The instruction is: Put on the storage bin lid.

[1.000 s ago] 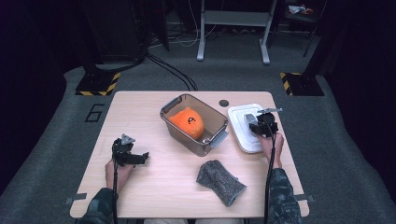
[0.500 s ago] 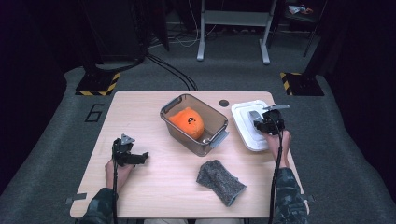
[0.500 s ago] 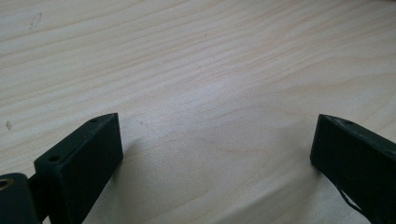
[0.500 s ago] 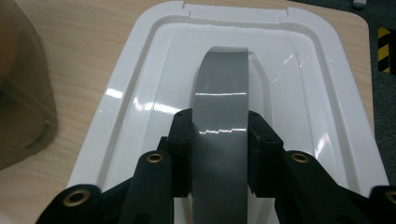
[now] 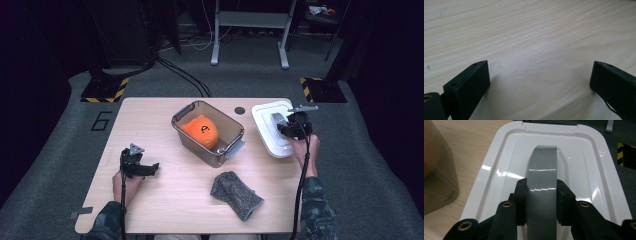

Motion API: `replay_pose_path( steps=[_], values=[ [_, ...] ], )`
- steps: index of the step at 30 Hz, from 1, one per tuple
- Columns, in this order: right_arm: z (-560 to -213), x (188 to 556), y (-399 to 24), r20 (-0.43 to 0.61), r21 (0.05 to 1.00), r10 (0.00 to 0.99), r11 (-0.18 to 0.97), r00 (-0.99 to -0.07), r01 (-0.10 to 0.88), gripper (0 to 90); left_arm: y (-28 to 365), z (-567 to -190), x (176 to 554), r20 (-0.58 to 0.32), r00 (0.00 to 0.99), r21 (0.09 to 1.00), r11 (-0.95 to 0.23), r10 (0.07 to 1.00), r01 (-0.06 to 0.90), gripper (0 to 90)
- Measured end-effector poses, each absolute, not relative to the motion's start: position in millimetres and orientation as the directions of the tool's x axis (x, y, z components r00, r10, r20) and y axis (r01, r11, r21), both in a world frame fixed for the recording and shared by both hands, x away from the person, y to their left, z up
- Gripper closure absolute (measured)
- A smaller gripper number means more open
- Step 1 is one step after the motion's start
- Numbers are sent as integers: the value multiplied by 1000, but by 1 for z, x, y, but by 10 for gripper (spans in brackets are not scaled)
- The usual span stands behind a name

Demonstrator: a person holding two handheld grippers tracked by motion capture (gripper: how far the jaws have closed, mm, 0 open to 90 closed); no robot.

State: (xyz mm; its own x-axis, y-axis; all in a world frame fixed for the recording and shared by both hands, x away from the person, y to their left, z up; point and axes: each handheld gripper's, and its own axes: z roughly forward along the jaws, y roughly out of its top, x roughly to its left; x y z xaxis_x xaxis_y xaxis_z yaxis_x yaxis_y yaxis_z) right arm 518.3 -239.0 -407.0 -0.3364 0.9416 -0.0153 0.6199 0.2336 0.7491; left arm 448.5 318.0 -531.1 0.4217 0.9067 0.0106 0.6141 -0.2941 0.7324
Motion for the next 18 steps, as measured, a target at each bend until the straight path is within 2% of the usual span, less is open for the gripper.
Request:
replay_pose_path(
  steps=[18],
  values=[
    [-364,518,-231,-31,779,926,257,-375,571,668,318,-531,448,13,422,735,-295,907,611,27]
  ],
)
